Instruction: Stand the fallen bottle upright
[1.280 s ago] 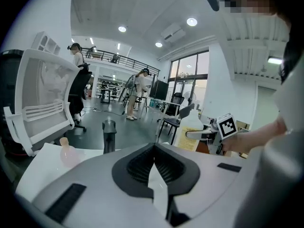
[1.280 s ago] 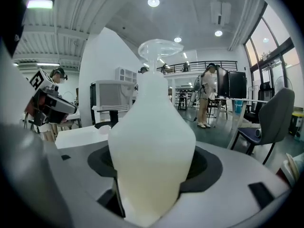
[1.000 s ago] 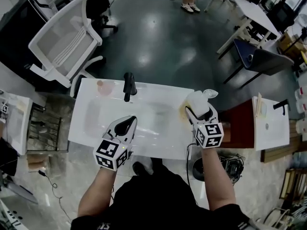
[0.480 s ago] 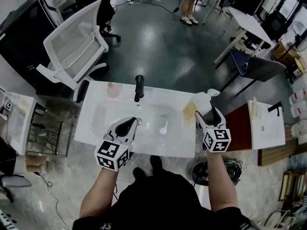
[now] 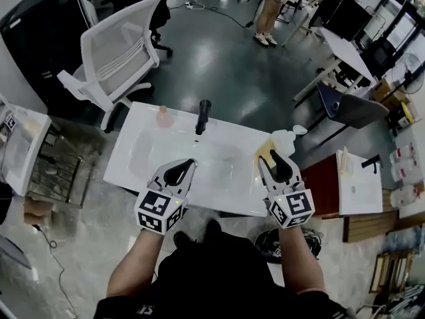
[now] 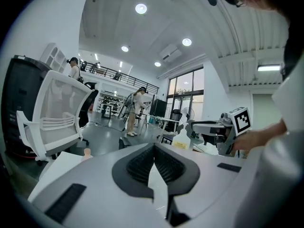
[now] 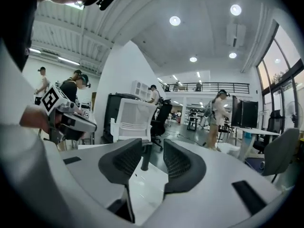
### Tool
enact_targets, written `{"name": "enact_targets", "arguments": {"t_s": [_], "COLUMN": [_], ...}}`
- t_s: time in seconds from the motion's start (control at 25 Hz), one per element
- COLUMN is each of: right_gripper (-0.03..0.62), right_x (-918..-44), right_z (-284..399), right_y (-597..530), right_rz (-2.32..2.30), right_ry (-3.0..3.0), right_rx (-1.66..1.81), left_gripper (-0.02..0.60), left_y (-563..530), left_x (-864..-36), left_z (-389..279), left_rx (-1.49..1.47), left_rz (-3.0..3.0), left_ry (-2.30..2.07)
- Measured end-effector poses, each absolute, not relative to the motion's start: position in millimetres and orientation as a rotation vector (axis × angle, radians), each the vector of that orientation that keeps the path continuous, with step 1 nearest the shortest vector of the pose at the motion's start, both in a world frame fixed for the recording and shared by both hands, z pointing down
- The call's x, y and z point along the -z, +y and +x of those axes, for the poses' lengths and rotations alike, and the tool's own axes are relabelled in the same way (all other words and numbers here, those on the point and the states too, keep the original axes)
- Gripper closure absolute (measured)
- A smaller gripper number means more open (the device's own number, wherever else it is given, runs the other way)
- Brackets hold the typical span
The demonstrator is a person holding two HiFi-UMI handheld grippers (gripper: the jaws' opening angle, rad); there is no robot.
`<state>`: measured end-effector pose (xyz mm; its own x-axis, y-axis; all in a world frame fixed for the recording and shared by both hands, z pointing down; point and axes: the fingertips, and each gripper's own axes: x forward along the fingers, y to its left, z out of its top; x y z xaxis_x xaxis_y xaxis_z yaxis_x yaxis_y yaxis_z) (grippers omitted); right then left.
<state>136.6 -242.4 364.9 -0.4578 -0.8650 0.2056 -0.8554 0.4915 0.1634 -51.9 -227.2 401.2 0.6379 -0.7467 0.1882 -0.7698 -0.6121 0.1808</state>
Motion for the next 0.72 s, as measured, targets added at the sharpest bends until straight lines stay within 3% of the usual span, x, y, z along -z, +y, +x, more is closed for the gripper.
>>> {"name": "enact_targets", "arguments": {"t_s": [0.44,0.72], "right_gripper": [0.576,0.580], "right_x": [-321,-309], "right_z": [76,110], "right_y": [-228,-222], "right_rz": [1.147,1.000], "right_ry": [-2.795,-2.930], "right_rx": [0.100,-0.024], "left_gripper": [0.574,0.574], "left_y": [-200,-204], "left_x": [-367,-351], "left_z": [-74,-39], "left_rx": [-0.143,-0.099], "left_rz": [2.568,2.491], "left_ry": [-1.458,-1.573]}}
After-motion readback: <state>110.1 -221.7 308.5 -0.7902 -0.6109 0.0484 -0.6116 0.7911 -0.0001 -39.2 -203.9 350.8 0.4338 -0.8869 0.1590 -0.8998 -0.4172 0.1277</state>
